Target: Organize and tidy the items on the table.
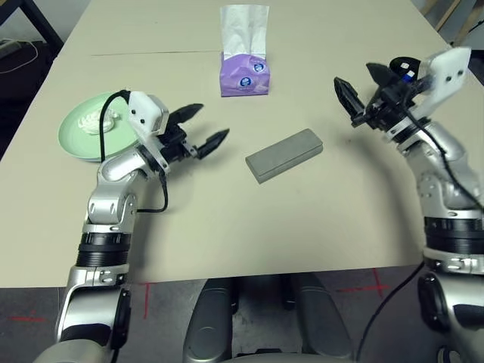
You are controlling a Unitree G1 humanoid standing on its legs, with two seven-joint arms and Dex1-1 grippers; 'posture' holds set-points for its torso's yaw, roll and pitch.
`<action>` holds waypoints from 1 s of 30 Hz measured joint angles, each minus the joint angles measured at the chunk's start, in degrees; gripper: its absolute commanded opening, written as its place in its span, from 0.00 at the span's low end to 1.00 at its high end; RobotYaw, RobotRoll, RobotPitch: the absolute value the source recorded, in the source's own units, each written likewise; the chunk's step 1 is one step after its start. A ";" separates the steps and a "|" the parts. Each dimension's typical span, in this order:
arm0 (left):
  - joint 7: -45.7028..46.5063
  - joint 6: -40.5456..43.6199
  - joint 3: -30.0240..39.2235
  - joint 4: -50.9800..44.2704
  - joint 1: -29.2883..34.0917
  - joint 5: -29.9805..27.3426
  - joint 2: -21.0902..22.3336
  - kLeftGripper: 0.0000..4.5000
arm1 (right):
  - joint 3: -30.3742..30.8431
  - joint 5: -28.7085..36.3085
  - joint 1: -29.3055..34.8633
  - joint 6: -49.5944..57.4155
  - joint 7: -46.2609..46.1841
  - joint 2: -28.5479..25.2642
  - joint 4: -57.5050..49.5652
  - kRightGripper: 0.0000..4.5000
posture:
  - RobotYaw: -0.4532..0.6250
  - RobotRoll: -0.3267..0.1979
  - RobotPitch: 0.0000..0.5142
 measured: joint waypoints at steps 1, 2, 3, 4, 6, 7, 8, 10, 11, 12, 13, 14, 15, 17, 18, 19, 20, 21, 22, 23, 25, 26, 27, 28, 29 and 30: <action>2.43 0.39 0.69 -0.25 0.74 0.19 -0.86 1.00 | 0.22 -0.66 0.55 -0.20 -1.81 1.56 0.68 0.99 | 0.47 0.62 0.42; 4.96 0.83 1.13 -0.96 1.77 0.68 -1.70 1.00 | 0.32 -1.14 0.97 -0.27 -3.69 3.23 1.23 0.99 | 0.47 0.62 0.42; 7.84 1.06 1.65 -1.87 2.71 1.25 -2.91 1.00 | 0.28 -1.47 1.41 -0.47 -5.62 4.95 1.47 0.99 | 0.48 0.62 0.42; 9.96 1.13 1.97 -2.30 3.08 1.57 -3.89 1.00 | 0.30 -1.77 1.72 -0.76 -6.78 5.98 1.53 0.99 | 0.48 0.62 0.42; 15.22 0.67 3.54 -4.58 3.92 2.06 -6.63 1.00 | 0.28 -1.99 3.00 -2.99 -8.13 7.44 0.97 0.99 | 0.49 0.62 0.42; 17.13 0.02 4.11 -5.93 4.51 2.36 -7.23 1.00 | 0.27 -1.95 4.09 -3.84 -8.31 7.60 0.27 0.99 | 0.49 0.62 0.42; 18.74 -0.85 4.72 -7.50 5.39 2.83 -7.30 1.00 | -0.11 -1.77 5.32 -4.41 -8.24 7.43 -0.45 0.99 | 0.49 0.62 0.42; 20.77 -2.36 5.82 -10.19 7.28 3.32 -7.32 1.00 | -1.73 -1.11 7.34 -4.93 -7.59 5.75 -0.88 0.99 | 0.48 0.62 0.42; 21.49 -2.86 6.41 -11.02 8.03 3.35 -7.31 1.00 | -2.78 -0.95 8.05 -5.30 -7.49 4.53 -0.87 0.99 | 0.48 0.62 0.42; 21.91 -3.28 6.97 -11.17 8.48 3.36 -7.27 1.00 | -3.65 -0.83 8.31 -5.59 -7.44 3.71 -0.80 0.99 | 0.47 0.62 0.42; 22.56 -3.50 7.45 -11.14 8.79 3.37 -7.15 1.00 | -4.54 -0.86 8.36 -6.15 -7.48 2.60 -0.58 0.99 | 0.47 0.62 0.42; 23.10 -3.63 7.95 -11.03 8.80 3.44 -6.97 1.00 | -5.44 -0.98 8.33 -6.89 -7.78 1.41 -0.15 0.99 | 0.47 0.62 0.42; 23.56 -3.75 8.42 -10.89 8.77 3.53 -6.51 1.00 | -6.37 -1.35 8.19 -7.51 -8.43 0.58 0.45 0.99 | 0.46 0.62 0.41; 23.96 -3.89 9.32 -10.37 8.64 3.57 -5.56 1.00 | -7.50 -2.15 7.97 -7.97 -10.05 -0.22 1.68 0.99 | 0.46 0.62 0.41; 23.99 -4.00 9.66 -9.94 8.47 3.51 -5.03 1.00 | -7.89 -2.39 7.91 -8.12 -10.69 -0.35 2.21 0.99 | 0.45 0.62 0.41; 23.97 -4.08 9.96 -9.37 8.25 3.39 -4.72 1.00 | -7.98 -2.55 7.70 -8.41 -11.03 -0.41 2.90 0.99 | 0.45 0.62 0.41; 23.83 -4.11 10.21 -8.49 7.99 3.19 -4.34 1.00 | -7.97 -2.53 7.25 -8.59 -11.23 -0.38 3.78 0.99 | 0.45 0.62 0.41; 23.53 -4.11 10.37 -8.14 7.96 2.94 -4.22 1.00 | -7.97 -2.48 6.79 -8.67 -11.21 -0.36 4.35 0.99 | 0.45 0.62 0.41; 22.95 -4.07 10.39 -7.92 7.97 2.40 -4.13 1.00 | -7.97 -2.21 6.53 -8.81 -10.86 -0.36 4.64 0.99 | 0.45 0.62 0.41; 22.05 -3.96 10.38 -7.46 7.97 1.77 -3.84 1.00 | -7.96 -1.58 6.26 -8.95 -9.81 -0.37 4.98 0.99 | 0.44 0.62 0.42; 20.86 -3.60 10.34 -6.58 7.97 1.15 -3.23 1.00 | -7.93 -0.80 6.23 -9.00 -8.50 -0.43 5.07 0.99 | 0.44 0.62 0.42; 20.52 -3.52 10.36 -6.24 8.00 1.02 -2.90 1.00 | -7.93 -0.64 6.23 -9.08 -8.30 -0.56 5.24 0.99 | 0.44 0.62 0.43; 20.38 -3.48 10.43 -6.11 8.03 0.98 -2.71 1.00 | -8.07 -0.54 6.23 -9.15 -8.28 -0.82 5.54 0.99 | 0.44 0.62 0.43; 20.30 -3.47 10.51 -5.98 8.10 0.92 -2.44 1.00 | -8.42 -0.43 6.22 -9.19 -8.38 -1.08 5.89 0.99 | 0.44 0.62 0.43; 20.21 -3.48 10.63 -5.90 8.15 0.85 -2.18 1.00 | -8.75 -0.22 6.23 -9.19 -8.56 -1.31 6.23 0.99 | 0.44 0.62 0.43; 20.13 -3.48 10.84 -5.87 8.22 0.73 -1.99 1.00 | -9.23 0.02 6.22 -9.19 -8.76 -1.44 6.45 0.99 | 0.44 0.62 0.43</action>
